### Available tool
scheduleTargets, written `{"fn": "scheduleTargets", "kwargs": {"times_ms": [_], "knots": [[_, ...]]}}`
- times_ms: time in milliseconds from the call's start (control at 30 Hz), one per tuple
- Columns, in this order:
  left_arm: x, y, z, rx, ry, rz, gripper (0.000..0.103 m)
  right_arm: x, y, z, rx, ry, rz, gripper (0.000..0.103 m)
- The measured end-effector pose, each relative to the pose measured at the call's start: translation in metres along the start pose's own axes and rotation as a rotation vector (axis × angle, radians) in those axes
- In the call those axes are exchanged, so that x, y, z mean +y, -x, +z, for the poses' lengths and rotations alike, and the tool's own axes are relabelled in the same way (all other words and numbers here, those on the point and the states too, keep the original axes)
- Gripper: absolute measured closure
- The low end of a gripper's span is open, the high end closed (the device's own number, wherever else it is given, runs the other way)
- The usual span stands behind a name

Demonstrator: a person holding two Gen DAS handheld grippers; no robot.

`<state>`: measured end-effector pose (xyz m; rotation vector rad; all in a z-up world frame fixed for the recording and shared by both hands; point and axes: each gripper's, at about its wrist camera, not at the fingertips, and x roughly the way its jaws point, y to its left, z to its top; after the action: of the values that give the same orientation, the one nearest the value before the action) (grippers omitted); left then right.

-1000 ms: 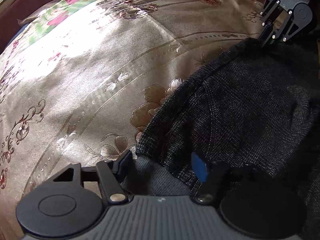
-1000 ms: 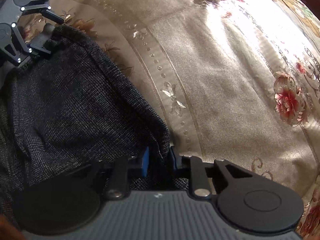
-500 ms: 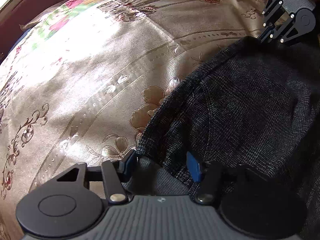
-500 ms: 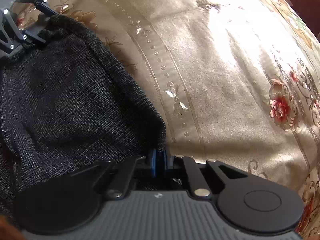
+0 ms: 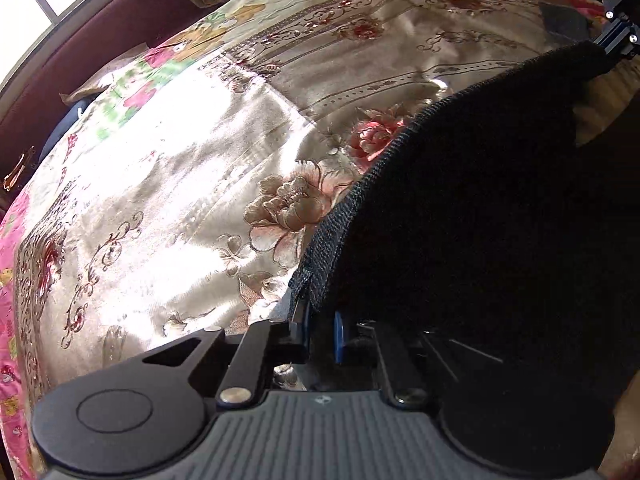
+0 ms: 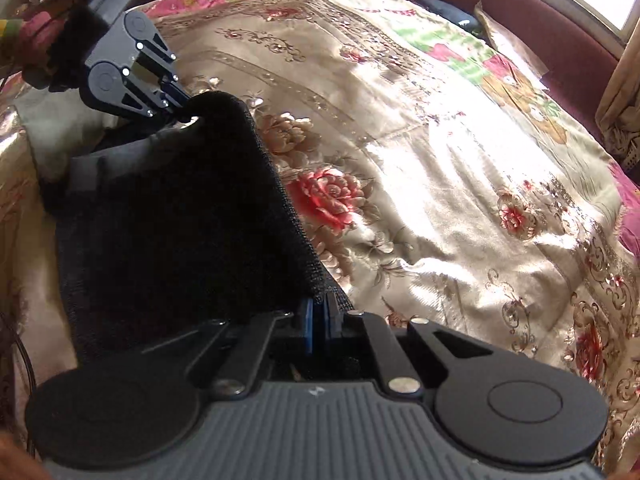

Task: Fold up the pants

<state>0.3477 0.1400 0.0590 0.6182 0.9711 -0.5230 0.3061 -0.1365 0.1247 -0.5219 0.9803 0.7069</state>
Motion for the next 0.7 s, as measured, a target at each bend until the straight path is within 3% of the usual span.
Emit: {"fn": "scheduleTargets", "kwargs": {"times_ms": [167,267,367,500,633,700], "knots": [[-0.053,0.042,-0.048,0.024,-0.024,-0.047,0.077,0.055,0.024,-0.051,0.048,-0.034,0.063,0.098],[-0.082,0.045,-0.079,0.068,-0.049,-0.062,0.076,0.080,0.008,-0.081,0.076,-0.064,0.101,0.098],[-0.103,0.032,-0.105,0.104,-0.057,-0.014,0.078,0.101,-0.020,-0.104,0.093,-0.090,0.120,0.098],[-0.112,0.026,-0.123,0.064,-0.014,0.075,0.078,0.121,-0.047,-0.123,0.077,-0.060,0.069,0.097],[-0.118,0.036,-0.131,-0.004,0.093,0.123,0.074,0.126,-0.039,-0.133,0.009,-0.082,0.015,0.096],[-0.122,0.043,-0.138,-0.033,0.145,0.141,0.070,0.137,-0.031,-0.133,-0.005,-0.051,-0.053,0.094]]}}
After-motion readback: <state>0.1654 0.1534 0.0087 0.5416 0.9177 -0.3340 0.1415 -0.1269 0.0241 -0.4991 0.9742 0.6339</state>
